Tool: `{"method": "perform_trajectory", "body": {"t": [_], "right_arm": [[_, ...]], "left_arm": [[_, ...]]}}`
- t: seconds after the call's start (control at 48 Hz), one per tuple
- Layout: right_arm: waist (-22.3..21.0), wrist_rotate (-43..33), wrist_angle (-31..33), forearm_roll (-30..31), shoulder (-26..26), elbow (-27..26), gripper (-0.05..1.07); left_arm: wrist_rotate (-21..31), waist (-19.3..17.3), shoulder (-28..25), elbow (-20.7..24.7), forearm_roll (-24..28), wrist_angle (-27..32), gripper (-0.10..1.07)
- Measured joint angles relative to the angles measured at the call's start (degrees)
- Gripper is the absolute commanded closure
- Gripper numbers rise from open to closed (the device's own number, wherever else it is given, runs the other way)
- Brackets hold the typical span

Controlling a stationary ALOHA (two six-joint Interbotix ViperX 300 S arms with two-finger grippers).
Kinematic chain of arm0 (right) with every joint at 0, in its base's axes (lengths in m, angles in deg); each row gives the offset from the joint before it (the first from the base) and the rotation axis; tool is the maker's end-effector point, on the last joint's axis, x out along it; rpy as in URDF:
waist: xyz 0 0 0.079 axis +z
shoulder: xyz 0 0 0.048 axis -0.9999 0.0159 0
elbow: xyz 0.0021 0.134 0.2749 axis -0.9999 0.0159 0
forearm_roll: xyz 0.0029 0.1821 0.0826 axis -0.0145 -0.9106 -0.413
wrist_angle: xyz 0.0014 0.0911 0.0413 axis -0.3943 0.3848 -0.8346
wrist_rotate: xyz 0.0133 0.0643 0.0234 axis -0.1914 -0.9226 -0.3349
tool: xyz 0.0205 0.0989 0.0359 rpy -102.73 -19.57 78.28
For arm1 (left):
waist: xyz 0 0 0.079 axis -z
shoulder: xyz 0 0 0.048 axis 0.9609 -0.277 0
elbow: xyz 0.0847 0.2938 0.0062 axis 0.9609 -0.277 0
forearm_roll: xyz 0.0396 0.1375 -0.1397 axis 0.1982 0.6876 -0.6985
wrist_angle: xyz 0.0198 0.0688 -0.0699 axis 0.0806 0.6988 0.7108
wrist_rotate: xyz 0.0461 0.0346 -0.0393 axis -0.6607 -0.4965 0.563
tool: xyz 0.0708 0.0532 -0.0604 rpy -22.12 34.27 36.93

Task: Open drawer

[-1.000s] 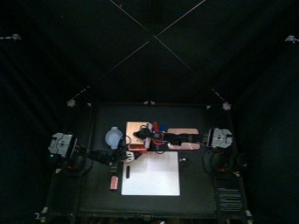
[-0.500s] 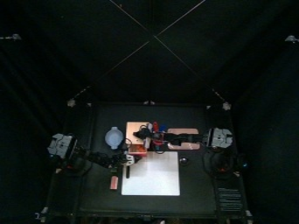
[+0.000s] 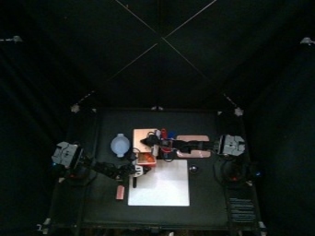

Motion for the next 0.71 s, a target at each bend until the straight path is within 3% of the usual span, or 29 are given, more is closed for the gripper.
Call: {"method": "perform_trajectory", "body": {"t": [0.708], "right_arm": [[-0.1, 0.1, 1.6, 0.0, 0.3, -1.0, 0.98]], "left_arm": [[-0.3, 3.9, -1.8, 3.3, -2.4, 2.0, 0.51]]}}
